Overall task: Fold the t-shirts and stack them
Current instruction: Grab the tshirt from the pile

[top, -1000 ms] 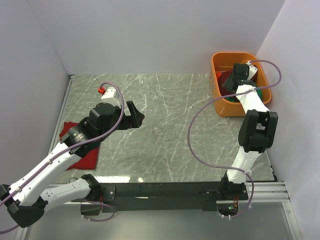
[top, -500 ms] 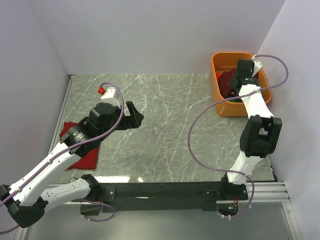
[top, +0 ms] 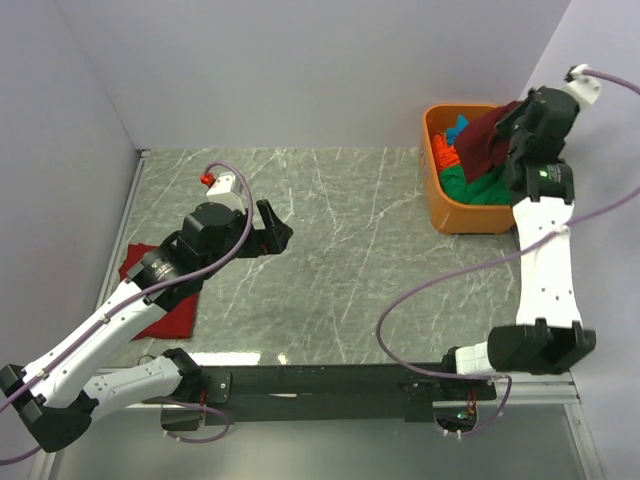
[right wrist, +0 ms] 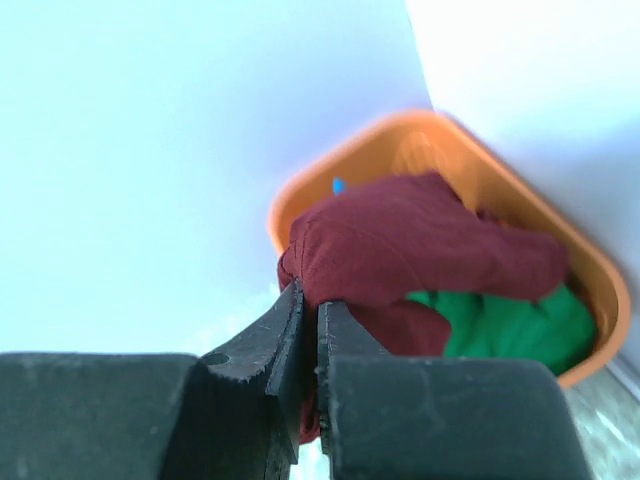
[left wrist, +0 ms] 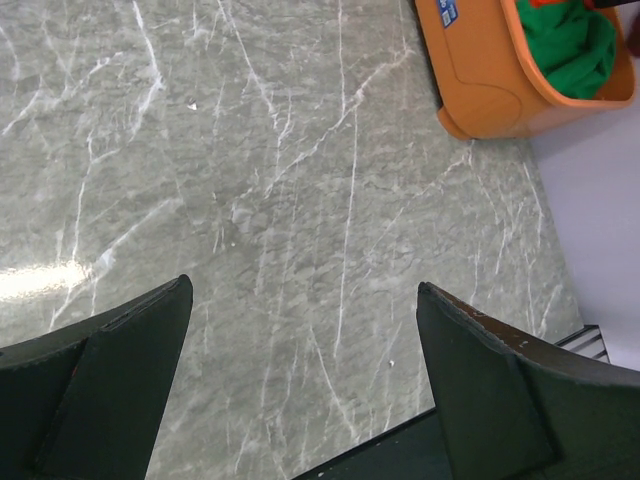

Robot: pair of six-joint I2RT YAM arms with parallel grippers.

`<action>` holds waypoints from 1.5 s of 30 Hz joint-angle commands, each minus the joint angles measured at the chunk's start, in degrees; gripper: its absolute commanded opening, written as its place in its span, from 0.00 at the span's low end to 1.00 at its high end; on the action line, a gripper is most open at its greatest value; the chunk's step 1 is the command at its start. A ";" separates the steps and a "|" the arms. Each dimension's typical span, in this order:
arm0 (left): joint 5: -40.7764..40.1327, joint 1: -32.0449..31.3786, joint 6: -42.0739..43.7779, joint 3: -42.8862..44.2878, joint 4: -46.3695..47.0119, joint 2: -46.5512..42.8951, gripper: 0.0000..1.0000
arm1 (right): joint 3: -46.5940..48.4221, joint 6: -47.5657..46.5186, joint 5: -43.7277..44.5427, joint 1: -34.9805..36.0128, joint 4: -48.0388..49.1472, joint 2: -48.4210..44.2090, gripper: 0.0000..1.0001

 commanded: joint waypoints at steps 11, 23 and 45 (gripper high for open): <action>1.70 0.25 -0.61 -0.36 3.93 -0.55 1.00 | 10.66 -4.11 0.13 3.49 8.03 -6.84 0.00; 0.38 0.42 0.01 -0.36 2.79 -1.08 0.99 | 13.02 -5.86 3.21 3.41 15.15 0.37 0.00; -0.32 2.53 1.32 -0.88 3.05 -1.17 0.99 | 27.36 -2.36 -5.22 4.72 23.33 -2.79 0.00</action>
